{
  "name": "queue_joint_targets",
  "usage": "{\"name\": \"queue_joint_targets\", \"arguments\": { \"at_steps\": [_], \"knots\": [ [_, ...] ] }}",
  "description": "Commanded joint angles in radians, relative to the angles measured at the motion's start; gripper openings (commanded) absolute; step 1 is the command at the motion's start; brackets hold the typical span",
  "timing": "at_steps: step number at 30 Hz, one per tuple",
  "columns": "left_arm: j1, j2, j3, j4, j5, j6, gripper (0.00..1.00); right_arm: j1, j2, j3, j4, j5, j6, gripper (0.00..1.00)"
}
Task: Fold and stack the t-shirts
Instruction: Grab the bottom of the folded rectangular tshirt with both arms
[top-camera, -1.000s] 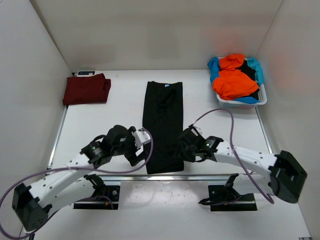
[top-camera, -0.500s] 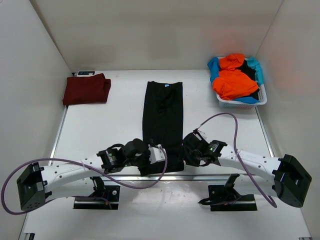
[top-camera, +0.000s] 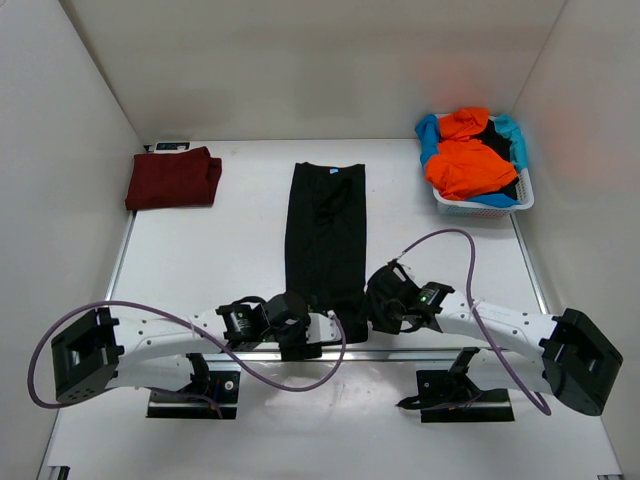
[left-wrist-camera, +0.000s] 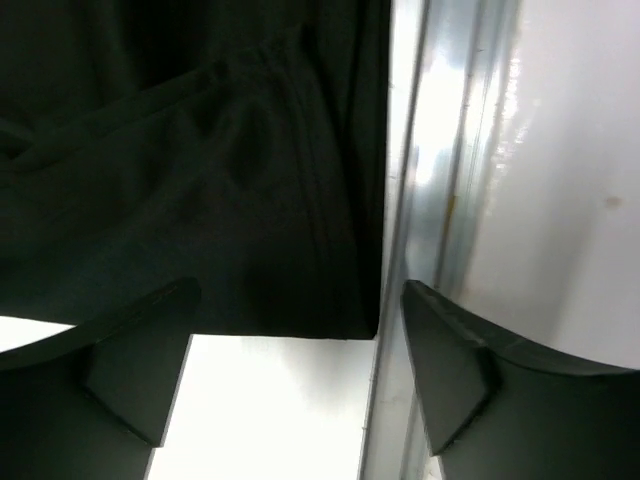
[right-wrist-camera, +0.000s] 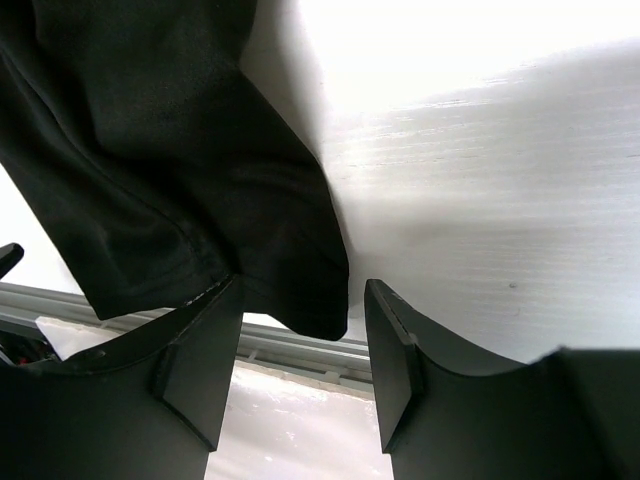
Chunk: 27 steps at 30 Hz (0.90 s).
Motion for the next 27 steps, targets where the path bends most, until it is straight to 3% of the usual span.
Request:
{"name": "queue_joint_targets", "arguments": {
  "at_steps": [1,2,5,7,9,12,16,19,21,27],
  "knots": [
    [0.01,0.003,-0.008,0.055,-0.05,-0.001,0.9,0.003,0.012,0.007,0.043,-0.007,-0.01,0.49],
    [0.006,0.005,-0.005,0.055,-0.059,-0.001,0.88,0.005,0.022,0.012,0.048,-0.011,-0.016,0.5],
    [0.0,0.006,-0.012,0.044,-0.07,0.002,0.63,0.012,0.049,0.025,0.026,-0.01,-0.015,0.49],
    [0.0,-0.001,-0.023,0.043,-0.069,0.004,0.58,0.024,0.049,0.036,0.002,-0.002,-0.012,0.49],
    [0.006,-0.001,-0.019,0.02,-0.047,0.002,0.6,0.028,0.06,0.036,-0.017,0.001,-0.007,0.48],
    [-0.002,-0.005,0.009,-0.035,0.039,-0.025,0.79,0.031,0.052,0.047,-0.063,-0.001,0.001,0.48],
    [-0.014,0.0,0.001,-0.008,0.014,-0.054,0.86,0.025,0.034,0.033,-0.057,0.003,-0.006,0.48],
    [-0.014,0.028,-0.017,0.043,-0.072,-0.041,0.86,0.025,0.029,0.028,-0.06,0.01,-0.001,0.48],
    [-0.011,0.046,-0.008,0.055,-0.104,-0.039,0.8,0.025,0.028,0.024,-0.044,0.0,-0.002,0.46],
    [-0.034,0.063,-0.012,0.06,-0.107,-0.036,0.81,0.025,-0.004,-0.021,-0.021,-0.005,0.02,0.45]
  ]
}}
